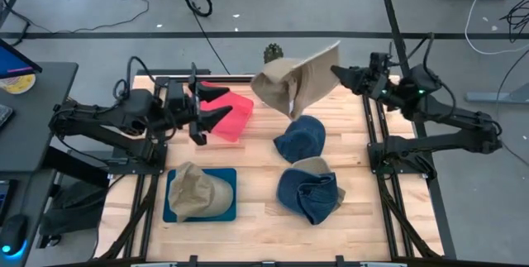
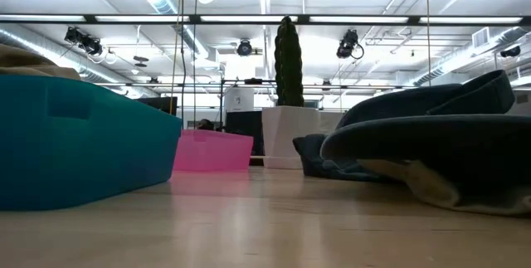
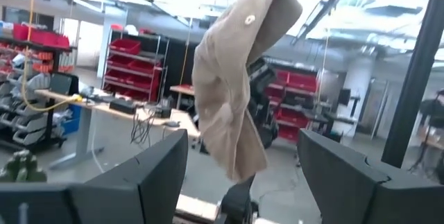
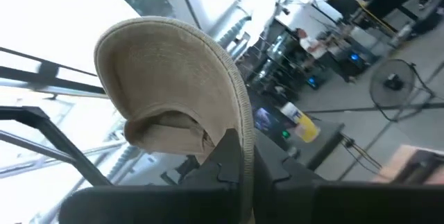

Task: Pick & Place hat
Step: Put the top brown cap into the blue bin

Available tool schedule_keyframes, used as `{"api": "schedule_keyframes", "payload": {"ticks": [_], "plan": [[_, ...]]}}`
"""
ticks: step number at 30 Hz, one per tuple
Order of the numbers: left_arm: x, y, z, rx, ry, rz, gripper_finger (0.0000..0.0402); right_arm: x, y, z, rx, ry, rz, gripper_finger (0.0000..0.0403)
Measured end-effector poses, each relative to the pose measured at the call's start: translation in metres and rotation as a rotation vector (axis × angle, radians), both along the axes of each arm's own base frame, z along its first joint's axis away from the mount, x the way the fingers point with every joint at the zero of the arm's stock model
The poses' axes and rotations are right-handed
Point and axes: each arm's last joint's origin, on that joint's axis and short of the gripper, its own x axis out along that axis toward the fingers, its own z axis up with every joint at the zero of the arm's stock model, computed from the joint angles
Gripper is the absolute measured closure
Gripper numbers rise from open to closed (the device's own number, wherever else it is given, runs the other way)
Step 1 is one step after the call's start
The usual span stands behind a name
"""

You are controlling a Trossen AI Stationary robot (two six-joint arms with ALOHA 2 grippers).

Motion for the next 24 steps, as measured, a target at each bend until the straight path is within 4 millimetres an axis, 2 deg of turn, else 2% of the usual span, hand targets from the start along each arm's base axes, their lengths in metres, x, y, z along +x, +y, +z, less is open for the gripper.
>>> {"api": "schedule_keyframes", "payload": {"ticks": [9, 13, 24], "plan": [[0.011, 0.003, 0.000, -0.042, -0.061, -0.001, 0.0126, 0.038, -0.007, -0.005, -0.009, -0.086, 0.052, 0.0397], [0.018, 0.003, -0.001, -0.032, -0.077, -0.033, 0.0126, 0.053, -0.011, -0.012, 0.007, -0.069, 0.057, 0.0397], [0.032, 0.005, -0.005, -0.027, -0.098, -0.036, 0.0126, 0.070, -0.008, -0.020, 0.032, -0.063, 0.102, 0.0397]]}}
